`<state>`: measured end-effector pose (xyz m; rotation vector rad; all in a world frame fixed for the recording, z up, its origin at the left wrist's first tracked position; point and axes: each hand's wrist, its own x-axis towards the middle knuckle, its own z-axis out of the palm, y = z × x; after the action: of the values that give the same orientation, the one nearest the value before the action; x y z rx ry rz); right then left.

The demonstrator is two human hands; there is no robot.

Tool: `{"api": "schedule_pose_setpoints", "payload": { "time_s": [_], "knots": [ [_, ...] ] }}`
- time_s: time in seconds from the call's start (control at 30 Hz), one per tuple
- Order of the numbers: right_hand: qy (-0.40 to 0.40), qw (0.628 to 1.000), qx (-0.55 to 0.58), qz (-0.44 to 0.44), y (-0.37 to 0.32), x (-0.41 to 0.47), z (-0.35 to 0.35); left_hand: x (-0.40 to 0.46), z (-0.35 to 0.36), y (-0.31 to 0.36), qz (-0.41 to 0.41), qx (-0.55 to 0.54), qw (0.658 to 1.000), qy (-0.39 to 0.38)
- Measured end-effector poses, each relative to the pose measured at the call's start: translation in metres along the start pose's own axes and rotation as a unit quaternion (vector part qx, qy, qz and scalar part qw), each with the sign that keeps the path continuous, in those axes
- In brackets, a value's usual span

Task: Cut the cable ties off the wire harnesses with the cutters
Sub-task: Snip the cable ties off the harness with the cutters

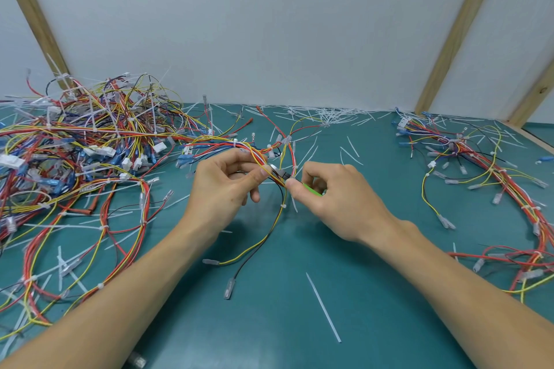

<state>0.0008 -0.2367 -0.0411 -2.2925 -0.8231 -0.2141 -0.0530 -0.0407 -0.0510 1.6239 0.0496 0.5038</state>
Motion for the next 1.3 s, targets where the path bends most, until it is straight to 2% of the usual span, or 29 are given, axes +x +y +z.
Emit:
{"api": "schedule_pose_setpoints", "payload": {
  "time_s": [0.17,0.23,0.33,0.4,0.47,0.67,0.83,1.0,1.2,1.3],
  "knots": [
    [0.021,1.000,-0.006,0.005,0.002,0.001,0.001,0.001,-0.002,0.000,-0.005,-0.021,1.000,-0.002],
    [0.043,0.998,0.024,0.028,0.003,0.003,0.000,0.004,-0.006,0.001,-0.010,-0.047,0.999,-0.004],
    [0.051,0.979,0.171,0.093,0.004,0.006,-0.003,0.008,-0.013,0.000,-0.038,-0.099,0.994,0.001],
    [0.026,0.951,0.281,0.130,0.005,0.008,-0.004,0.008,-0.014,0.000,-0.062,-0.127,0.990,0.001],
    [-0.001,0.934,0.333,0.132,0.005,0.008,-0.002,0.007,-0.012,0.000,-0.081,-0.146,0.986,-0.009],
    [0.002,0.948,0.307,0.089,-0.002,0.006,0.010,0.006,-0.009,0.002,-0.121,-0.162,0.977,-0.063],
    [0.005,0.955,0.286,0.077,-0.004,0.005,0.008,0.004,-0.008,0.004,-0.127,-0.157,0.976,-0.078],
    [0.008,0.950,0.303,0.073,-0.005,0.005,0.009,0.000,-0.001,0.006,-0.094,-0.052,0.992,-0.068],
    [0.030,0.950,0.304,0.066,-0.005,0.005,0.013,-0.007,0.004,0.005,-0.065,0.040,0.991,-0.109],
    [0.030,0.951,0.299,0.069,-0.006,0.003,0.016,-0.008,0.006,0.003,-0.062,0.040,0.992,-0.103]
  ]
}}
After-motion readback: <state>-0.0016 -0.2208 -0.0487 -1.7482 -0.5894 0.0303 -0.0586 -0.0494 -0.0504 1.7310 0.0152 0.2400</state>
